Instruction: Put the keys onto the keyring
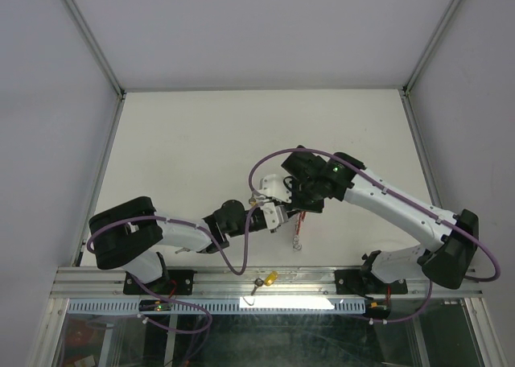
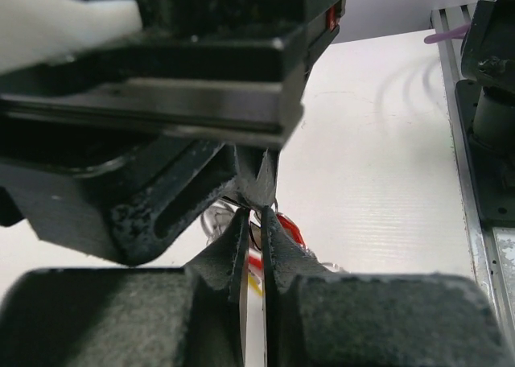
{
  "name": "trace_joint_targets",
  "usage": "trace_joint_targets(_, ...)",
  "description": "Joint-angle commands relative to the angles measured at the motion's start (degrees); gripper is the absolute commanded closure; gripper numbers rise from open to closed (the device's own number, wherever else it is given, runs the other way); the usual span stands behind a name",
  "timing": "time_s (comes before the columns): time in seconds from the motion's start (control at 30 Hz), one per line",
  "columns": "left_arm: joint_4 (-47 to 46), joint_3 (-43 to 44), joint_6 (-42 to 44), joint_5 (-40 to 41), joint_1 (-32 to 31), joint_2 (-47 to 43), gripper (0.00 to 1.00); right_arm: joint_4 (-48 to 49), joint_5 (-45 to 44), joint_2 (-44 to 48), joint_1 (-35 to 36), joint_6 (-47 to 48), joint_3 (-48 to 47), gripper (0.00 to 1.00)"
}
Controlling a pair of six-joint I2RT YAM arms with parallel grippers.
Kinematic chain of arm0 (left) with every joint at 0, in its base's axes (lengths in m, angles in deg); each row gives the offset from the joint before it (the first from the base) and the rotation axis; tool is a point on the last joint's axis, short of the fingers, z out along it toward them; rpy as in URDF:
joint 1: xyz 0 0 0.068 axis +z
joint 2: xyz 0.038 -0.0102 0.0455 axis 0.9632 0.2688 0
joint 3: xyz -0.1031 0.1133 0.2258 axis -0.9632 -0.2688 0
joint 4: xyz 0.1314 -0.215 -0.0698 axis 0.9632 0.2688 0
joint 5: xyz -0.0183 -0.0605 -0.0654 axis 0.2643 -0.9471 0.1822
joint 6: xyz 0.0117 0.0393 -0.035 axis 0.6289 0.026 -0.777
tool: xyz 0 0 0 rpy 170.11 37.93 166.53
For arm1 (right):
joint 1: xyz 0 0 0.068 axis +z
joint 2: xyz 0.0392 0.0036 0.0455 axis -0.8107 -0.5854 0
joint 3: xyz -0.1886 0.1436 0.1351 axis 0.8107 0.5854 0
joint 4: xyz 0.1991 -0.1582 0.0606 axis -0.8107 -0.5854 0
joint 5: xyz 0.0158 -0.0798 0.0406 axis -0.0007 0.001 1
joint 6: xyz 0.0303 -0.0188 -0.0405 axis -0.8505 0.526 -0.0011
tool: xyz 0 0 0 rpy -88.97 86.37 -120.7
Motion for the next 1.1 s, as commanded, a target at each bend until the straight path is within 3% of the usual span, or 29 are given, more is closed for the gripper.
trace_joint_targets(0.0,0.9,2.3,-0.1,-0.5,0.3,0.1,1.00,3.3,0.4,2.5,0.4,-0.7,-0.1,1.00)
trace_joint_targets(0.23,3.5,1.5,1.8,-3.6,0.3,-1.3,1.00,5.7,-0.8,4.0,0.4,-1.3,0.7,1.00)
trace_joint_targets(0.47,-10.3,-6.3,-5.2,-6.1,3.8,-1.9,1.00,18.5,3.8,13.6,-0.2,-8.1,6.6,0.62)
trace_joint_targets(0.57,-16.6,-8.7,-9.5,-6.8,5.3,-0.7,1.00,29.9,6.6,19.7,-2.1,-16.6,11.8,0.55)
trace_joint_targets(0.67,-22.4,-10.5,-12.5,-7.4,6.6,0.8,1.00,38.8,5.9,24.4,-5.0,-26.5,16.1,0.53)
trace_joint_targets(0.77,-29.7,-12.0,-15.8,-8.1,8.1,2.8,1.00,42.6,5.6,26.7,-7.4,-34.2,18.7,0.57)
trace_joint_targets(1.07,-38.4,-13.4,-18.7,-7.5,9.3,5.4,1.00,46.5,6.5,28.9,-9.9,-55.5,25.9,0.55)
